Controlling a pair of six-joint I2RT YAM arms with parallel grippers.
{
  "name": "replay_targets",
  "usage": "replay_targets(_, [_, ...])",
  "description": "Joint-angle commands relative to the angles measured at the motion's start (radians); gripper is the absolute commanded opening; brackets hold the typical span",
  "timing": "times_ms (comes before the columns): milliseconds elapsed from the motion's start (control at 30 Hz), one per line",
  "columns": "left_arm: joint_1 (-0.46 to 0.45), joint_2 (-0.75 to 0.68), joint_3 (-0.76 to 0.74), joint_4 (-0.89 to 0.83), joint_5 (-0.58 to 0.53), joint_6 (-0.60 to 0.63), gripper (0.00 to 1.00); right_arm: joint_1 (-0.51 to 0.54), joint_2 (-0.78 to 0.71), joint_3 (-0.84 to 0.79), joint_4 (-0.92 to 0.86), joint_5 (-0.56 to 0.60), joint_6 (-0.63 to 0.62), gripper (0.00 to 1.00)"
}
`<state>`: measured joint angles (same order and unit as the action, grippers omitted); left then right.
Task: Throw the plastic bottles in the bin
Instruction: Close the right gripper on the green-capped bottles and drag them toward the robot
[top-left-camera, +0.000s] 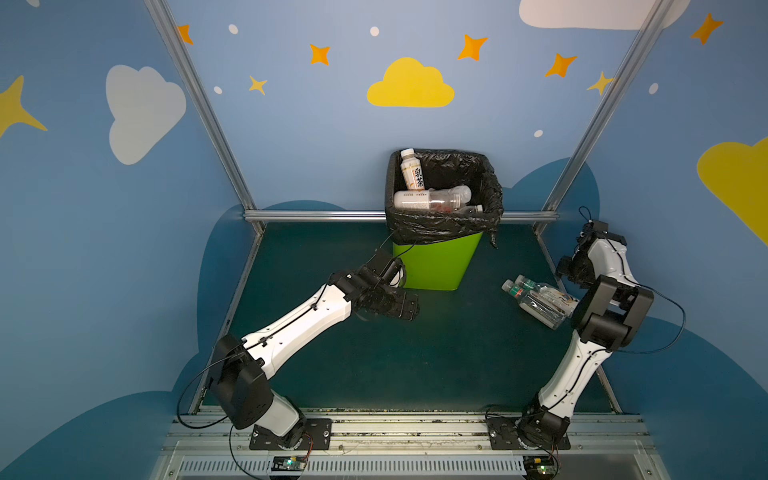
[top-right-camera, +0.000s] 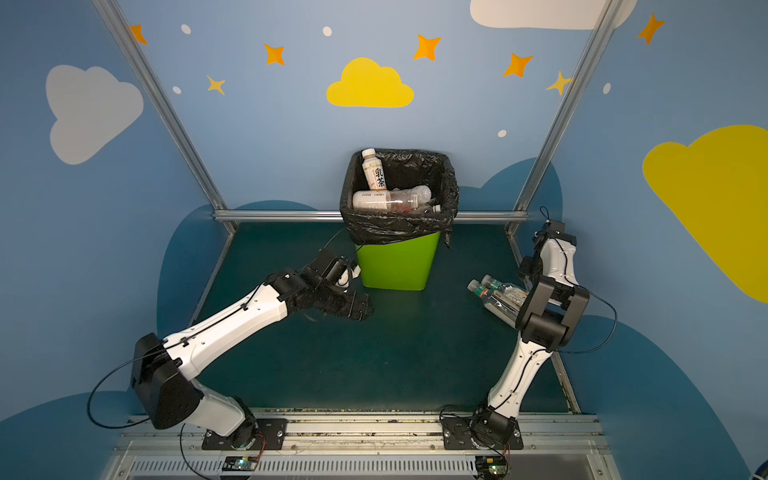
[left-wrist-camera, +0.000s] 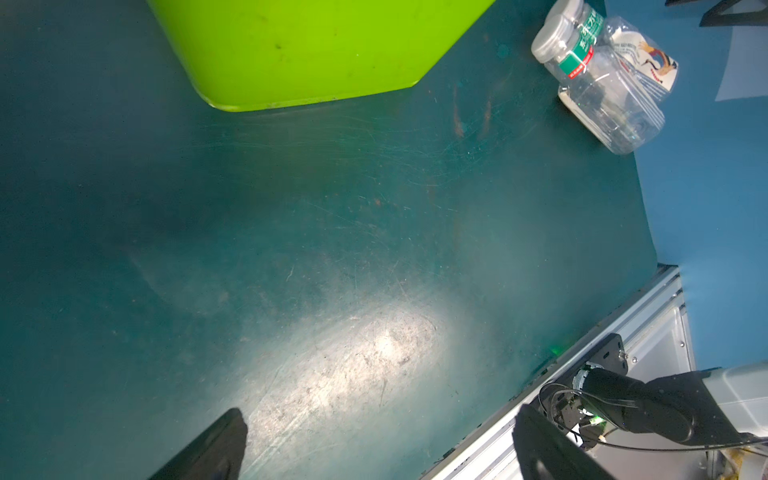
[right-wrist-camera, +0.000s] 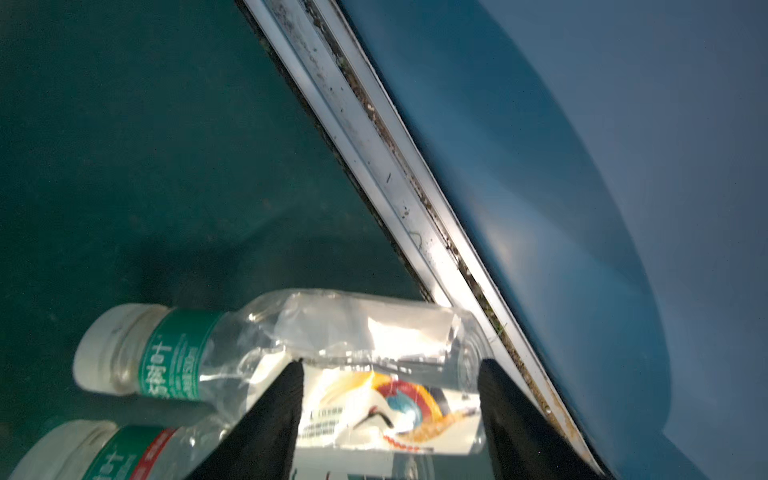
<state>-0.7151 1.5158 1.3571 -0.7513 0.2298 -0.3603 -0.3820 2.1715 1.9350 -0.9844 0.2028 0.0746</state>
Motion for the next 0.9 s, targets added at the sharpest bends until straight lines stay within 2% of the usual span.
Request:
replay_targets(0, [0.013,-0.043,-0.007,-0.042,-0.01,-0.011,1.0,0.008,0.08,0.077,-0.008,0.047,-0.023,0.72])
replay_targets(33, [0.016,-0.048,-0.009,-0.049,-0.045,-0.014,1.0,0.004,0.107,0.103,-0.019,0.042,-0.023,0.73])
replay_targets(167, [0.03,-0.064,-0.011,-0.066,-0.059,-0.011,1.0,0.004,0.189,0.172,-0.087,-0.025,-0.018,0.74])
replay_targets(333, [0.051,-0.078,-0.018,-0.069,-0.061,0.004,1.0,0.031,0.185,0.128,-0.192,-0.145,0.016,0.74])
replay_targets(667, [0.057,-0.148,-0.139,0.015,-0.035,0.005,1.0,0.057,0.0,-0.133,-0.337,-0.458,0.068,0.74])
replay_targets(733, [0.056,-0.167,-0.165,0.025,-0.026,-0.001,1.0,0.062,-0.045,-0.202,-0.329,-0.523,0.084,0.74])
replay_targets(867, [0.056,-0.217,-0.228,0.05,-0.024,-0.022,1.0,0.068,-0.155,-0.364,-0.233,-0.73,0.164,0.74])
